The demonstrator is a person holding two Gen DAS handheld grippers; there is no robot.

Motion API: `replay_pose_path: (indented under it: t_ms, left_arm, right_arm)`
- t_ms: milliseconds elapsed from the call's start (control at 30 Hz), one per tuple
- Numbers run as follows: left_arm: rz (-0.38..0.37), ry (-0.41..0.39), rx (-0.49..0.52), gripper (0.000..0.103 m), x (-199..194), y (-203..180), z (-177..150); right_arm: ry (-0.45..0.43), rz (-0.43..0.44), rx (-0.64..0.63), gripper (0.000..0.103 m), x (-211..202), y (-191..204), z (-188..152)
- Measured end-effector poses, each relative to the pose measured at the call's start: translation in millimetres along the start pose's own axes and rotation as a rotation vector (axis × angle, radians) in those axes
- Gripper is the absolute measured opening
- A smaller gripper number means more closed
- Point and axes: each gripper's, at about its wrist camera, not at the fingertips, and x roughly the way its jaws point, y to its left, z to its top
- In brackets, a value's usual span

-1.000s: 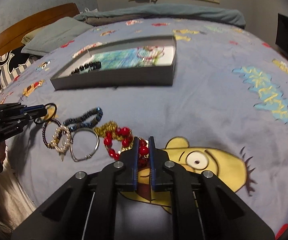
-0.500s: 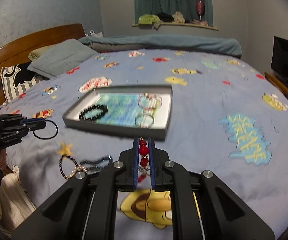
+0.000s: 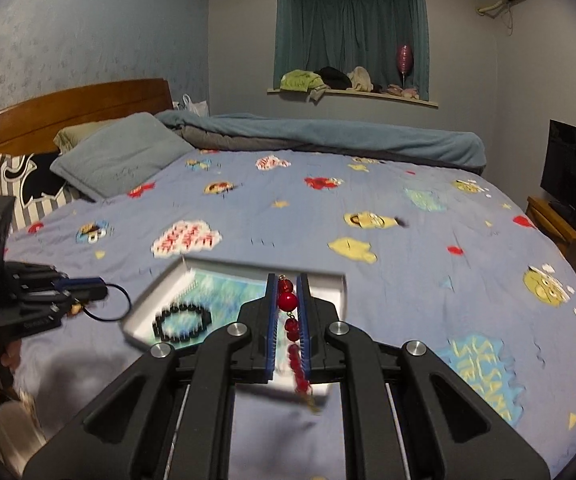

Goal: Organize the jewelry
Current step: 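Lift the hair tie and red necklace and carry both toward the grey box, then lower the hair tie and red necklace into the grey box while both tools open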

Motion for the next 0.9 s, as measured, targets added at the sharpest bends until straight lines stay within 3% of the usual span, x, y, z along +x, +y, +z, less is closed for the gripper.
replay_pose_path:
  t_ms: [233,567,767,900]
  left_arm:
    - [-0.018,0.035,-0.007,0.013,51.3,19.0,37.6]
    - [0.005,0.127,0.002,0.013,132.4,31.2,55.7]
    - [-0.005,0.183,-0.026,0.014,161.5,38.4,50.0]
    - [-0.007,0.236,-0.018,0.014,178.3,37.7,41.1]
  right_arm:
    - [0.020,0.008,-0.005,0.009,61.6,11.4,30.7]
    - [0.074,0.044,0.000,0.009,144.9,33.4,45.9]
    - [0.145,0.055,0.000,0.009,185.5,40.2,37.7]
    - [0.242,0.045,-0.008,0.009,216.9,37.7,19.1]
